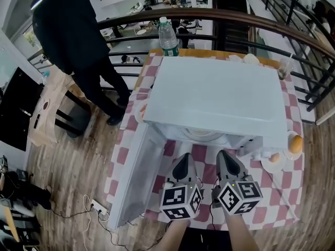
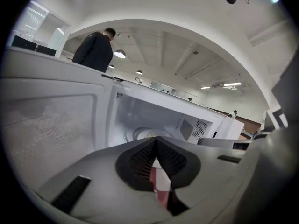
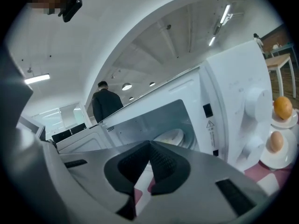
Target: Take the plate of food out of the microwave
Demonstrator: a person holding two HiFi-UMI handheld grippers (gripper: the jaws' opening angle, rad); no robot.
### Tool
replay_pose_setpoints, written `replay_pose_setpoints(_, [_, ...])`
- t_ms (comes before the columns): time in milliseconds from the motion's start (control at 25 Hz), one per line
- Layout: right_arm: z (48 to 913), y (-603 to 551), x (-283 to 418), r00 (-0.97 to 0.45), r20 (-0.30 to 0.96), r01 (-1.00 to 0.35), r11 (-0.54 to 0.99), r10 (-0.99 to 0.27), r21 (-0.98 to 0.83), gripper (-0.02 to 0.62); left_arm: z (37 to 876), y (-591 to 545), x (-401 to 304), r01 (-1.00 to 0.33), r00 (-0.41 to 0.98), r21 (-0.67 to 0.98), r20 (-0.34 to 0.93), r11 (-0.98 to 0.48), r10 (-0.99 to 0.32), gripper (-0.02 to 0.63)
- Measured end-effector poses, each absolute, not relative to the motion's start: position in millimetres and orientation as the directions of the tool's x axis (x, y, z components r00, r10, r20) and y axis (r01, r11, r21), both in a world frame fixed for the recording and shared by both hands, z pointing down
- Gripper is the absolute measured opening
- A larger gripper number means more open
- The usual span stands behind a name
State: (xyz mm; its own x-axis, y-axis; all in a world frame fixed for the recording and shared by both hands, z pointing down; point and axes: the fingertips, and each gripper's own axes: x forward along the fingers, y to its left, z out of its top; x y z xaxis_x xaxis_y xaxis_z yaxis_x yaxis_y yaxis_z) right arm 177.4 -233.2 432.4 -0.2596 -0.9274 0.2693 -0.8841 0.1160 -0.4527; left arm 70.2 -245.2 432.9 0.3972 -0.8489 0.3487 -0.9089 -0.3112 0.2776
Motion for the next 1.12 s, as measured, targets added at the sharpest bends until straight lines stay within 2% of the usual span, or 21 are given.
replay_pose_setpoints(200, [444.1, -242.7, 177.9, -0.264, 0.283, -0.868, 0.098, -0.922, -0.487, -0.008, 440.4, -253.8, 74.0, -0.907, 0.407, 0.268, 0.368, -0.323, -0.836, 0.008])
replay_pose_setpoints(480, [456.0, -255.2, 185.8, -0.246, 0.295, -0.838, 0.049, -0.924, -0.544, -0.008, 463.7, -263.5, 76.3, -0.893, 0.427, 0.336, 0.425, -0.3, -0.798, 0.008])
replay_pose_setpoints(720, [471.4, -267.3, 189.1, -0.229, 0.316, -0.806, -0.003, -0.921, -0.592, -0.008, 480.0, -276.0, 81.1, -0.853, 0.457, 0.462, 0.435, -0.243, -0.776, 0.008])
replay_pose_setpoints(960, [490.2, -277.4, 187.2, -0.235, 0.317, -0.716, -0.057, -0.919, -0.696, -0.008, 493.0, -290.1, 82.0, -0.796, 0.491, 0.574, 0.427, -0.192, -0.76, 0.006])
replay_pose_setpoints(1120, [498.7, -285.0, 186.1, -0.23, 0.322, -0.685, -0.083, -0.918, -0.724, -0.001, 500.2, -299.4, 85.2, -0.784, 0.511, 0.591, 0.437, -0.192, -0.74, 0.003])
